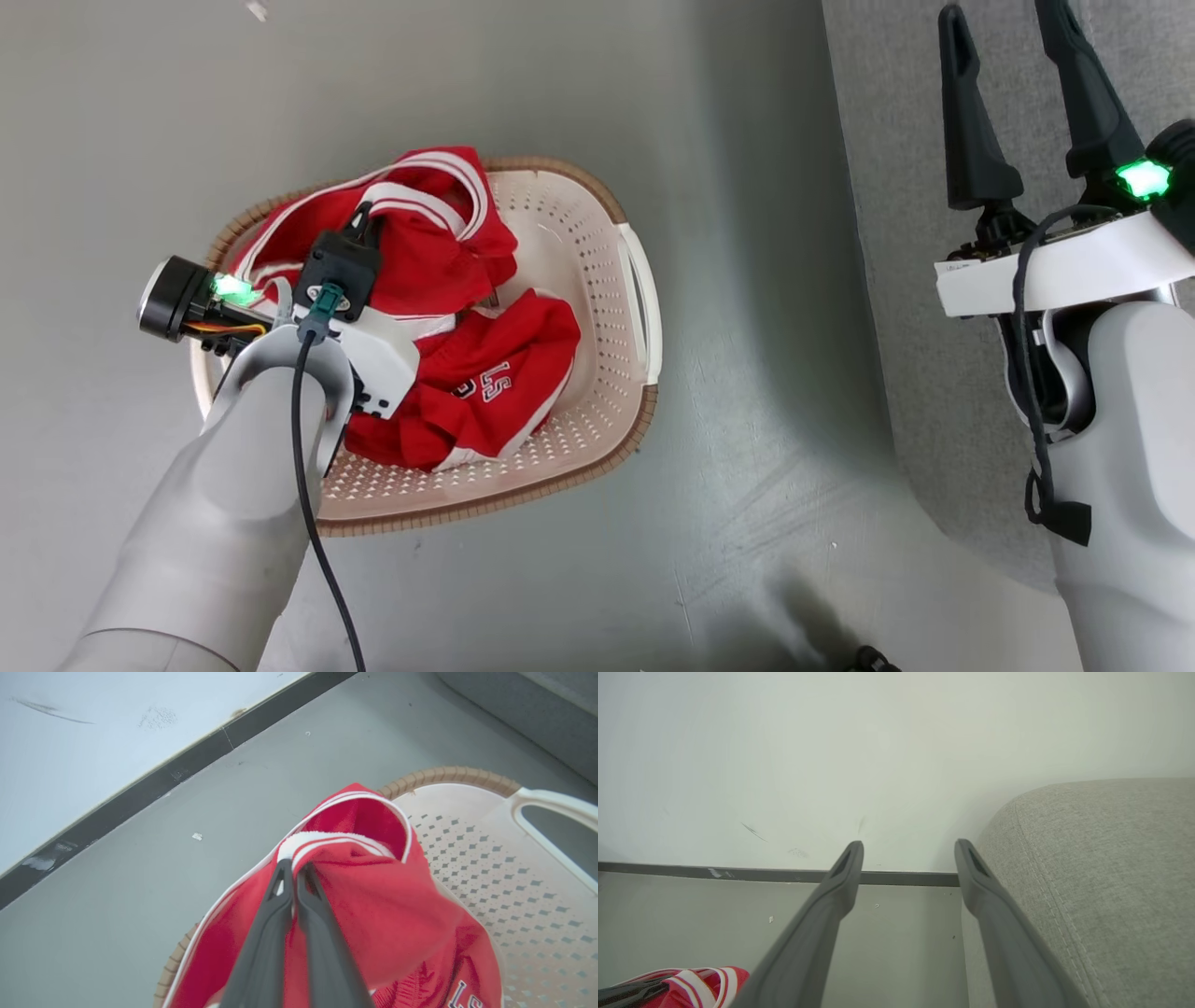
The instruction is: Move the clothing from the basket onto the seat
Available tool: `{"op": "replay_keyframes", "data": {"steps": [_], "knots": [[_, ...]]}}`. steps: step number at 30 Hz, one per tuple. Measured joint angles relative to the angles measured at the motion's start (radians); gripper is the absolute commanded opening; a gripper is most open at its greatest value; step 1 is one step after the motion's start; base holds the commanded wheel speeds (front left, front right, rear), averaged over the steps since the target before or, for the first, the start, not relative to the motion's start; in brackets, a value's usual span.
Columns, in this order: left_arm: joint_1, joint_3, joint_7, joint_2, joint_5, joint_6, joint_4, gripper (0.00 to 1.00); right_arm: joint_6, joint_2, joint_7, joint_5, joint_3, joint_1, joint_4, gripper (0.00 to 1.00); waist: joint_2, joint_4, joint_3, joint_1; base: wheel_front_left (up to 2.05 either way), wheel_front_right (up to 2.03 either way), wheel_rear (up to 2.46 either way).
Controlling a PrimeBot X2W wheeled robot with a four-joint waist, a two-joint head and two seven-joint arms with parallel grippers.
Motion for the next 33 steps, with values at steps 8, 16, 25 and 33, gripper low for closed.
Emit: {"op": "replay_keyframes", "data": {"steps": [8, 16, 25, 33], "knots": [[0.022, 0.026, -0.005, -0.008, -0.052, -0.025, -0.086, 0.0, 0.0, 0.0, 0.0, -0.025, -0.011, 0.04, 0.023, 1.0, 0.0, 0.027, -0.075, 0.0, 0.0, 0.0, 0.0], [0.042, 0.046, -0.006, -0.009, -0.086, -0.035, -0.187, 0.0, 0.0, 0.0, 0.0, -0.041, -0.022, 0.099, 0.05, 1.0, 0.0, 0.054, -0.166, 0.0, 0.0, 0.0, 0.0], [0.073, 0.049, -0.006, -0.012, -0.114, -0.08, -0.268, 0.0, 0.0, 0.0, 0.0, -0.056, -0.002, 0.142, 0.066, 1.0, 0.0, 0.074, -0.26, -0.0001, 0.0, 0.0, 0.0], [0.082, 0.02, -0.008, -0.014, -0.119, -0.127, -0.305, 0.0, 0.0, -0.029, 0.0, -0.066, 0.073, 0.187, 0.1, 1.0, 0.0, 0.087, -0.345, -0.0001, 0.0, 0.0, 0.0]]}}
